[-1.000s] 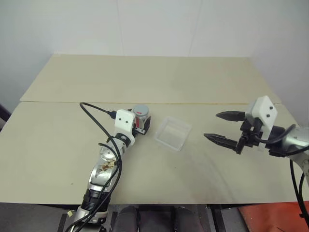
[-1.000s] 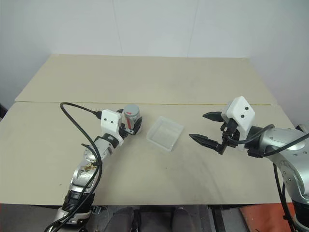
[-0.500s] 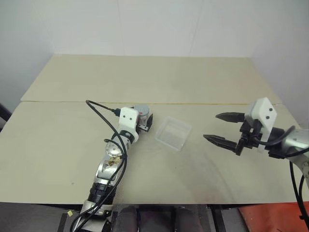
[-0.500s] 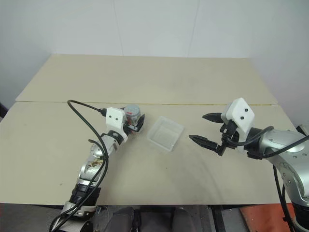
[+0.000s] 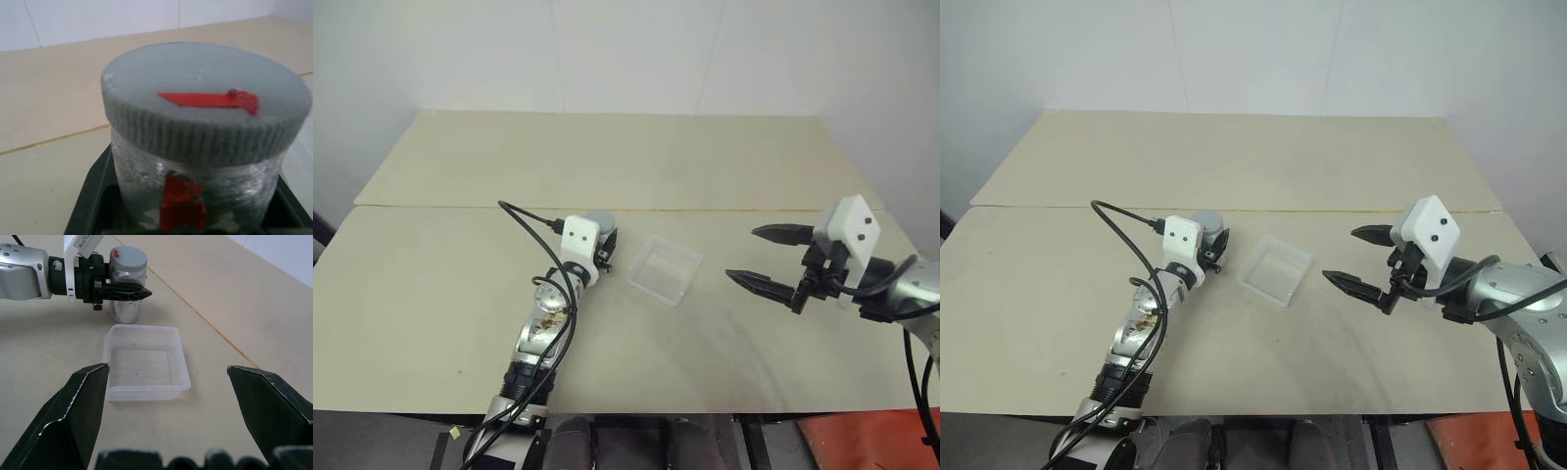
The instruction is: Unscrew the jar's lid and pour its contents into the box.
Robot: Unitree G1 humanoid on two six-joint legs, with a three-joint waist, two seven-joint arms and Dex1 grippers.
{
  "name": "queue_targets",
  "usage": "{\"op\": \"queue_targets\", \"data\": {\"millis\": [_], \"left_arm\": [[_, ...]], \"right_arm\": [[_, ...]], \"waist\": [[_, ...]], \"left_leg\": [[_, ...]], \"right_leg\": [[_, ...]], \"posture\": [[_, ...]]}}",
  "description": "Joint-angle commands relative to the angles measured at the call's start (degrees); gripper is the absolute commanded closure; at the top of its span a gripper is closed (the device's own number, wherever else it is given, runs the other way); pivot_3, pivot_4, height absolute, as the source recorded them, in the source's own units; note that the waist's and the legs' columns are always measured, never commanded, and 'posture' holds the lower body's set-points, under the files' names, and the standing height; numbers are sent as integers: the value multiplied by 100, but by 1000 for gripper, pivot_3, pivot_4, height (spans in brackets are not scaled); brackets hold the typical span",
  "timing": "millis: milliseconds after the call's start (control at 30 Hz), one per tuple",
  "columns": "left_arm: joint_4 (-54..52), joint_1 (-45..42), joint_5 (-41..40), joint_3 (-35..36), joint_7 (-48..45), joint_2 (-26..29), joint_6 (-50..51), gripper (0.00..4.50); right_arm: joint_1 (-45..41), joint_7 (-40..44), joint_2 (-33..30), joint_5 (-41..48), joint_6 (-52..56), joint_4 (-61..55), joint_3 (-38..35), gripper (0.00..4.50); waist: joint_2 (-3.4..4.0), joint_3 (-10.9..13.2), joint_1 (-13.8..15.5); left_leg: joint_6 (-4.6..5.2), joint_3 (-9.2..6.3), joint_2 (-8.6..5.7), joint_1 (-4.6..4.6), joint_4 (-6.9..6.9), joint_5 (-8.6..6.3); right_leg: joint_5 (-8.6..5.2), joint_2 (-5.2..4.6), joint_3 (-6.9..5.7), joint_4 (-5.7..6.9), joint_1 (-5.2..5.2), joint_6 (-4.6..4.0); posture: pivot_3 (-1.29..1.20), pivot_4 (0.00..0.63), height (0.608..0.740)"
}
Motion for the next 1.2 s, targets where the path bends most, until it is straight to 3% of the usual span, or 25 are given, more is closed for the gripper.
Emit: {"op": "queue_targets", "data": {"millis": [33,133,267,367,433,567,767,967,1200], "left_arm": [[-216,-87,15,33,-118,95,-139,2557],[-297,-310,-365,207,-651,360,-63,2557],[-320,-773,-1273,604,-1969,1112,376,2557],[-297,-1161,-2104,883,-2832,1638,1242,2557],[-272,-1397,-2656,995,-3638,2066,1726,2557],[2,-1613,-3021,832,-5422,2762,1590,2557],[982,-2270,-2834,426,-7012,2839,884,2557],[1576,-2609,-2622,265,-7628,2567,216,2557],[1851,-2804,-2447,207,-7735,2383,31,2557]], "right_arm": [[10,-55,15,154,10,-201,-253,0],[-81,-110,89,209,-7,-203,-105,0],[-688,-147,282,245,-30,-23,265,0],[-1253,-141,465,251,-28,190,555,0],[-1776,-322,825,399,50,237,772,0],[-2605,-797,1796,885,342,193,1161,0],[-3677,-1541,2872,752,712,849,1770,0],[-4274,-1588,3112,244,801,1403,2307,0],[-4509,-1510,3259,-56,933,1737,2515,0]], "waist": [[0,0,-1],[0,0,-7],[1,0,-47],[2,-1,-72],[2,-1,-74],[4,1,-144],[4,1,-80],[5,1,-102],[5,1,-150]], "left_leg": [[0,0,0,0,0,0],[0,0,0,1,0,0],[-3,1,3,1,1,2],[-5,0,4,3,0,3],[-5,-1,5,1,-1,3],[-36,0,7,-8,-6,21],[-19,19,3,-17,5,12],[-34,31,3,-41,6,21],[-25,24,4,-48,8,16]], "right_leg": [[0,0,0,0,0,0],[0,0,0,0,0,0],[0,4,1,8,-7,0],[0,7,0,10,-5,0],[0,7,-4,13,-4,0],[0,11,-9,24,-14,0],[0,8,-20,25,-8,0],[0,9,-22,22,-30,0],[0,9,-27,24,-31,0]], "posture": [[0,150,740],[0,150,740],[0,150,740],[0,150,740],[0,150,740],[0,150,740],[0,150,740],[0,150,740],[0,150,740]]}}
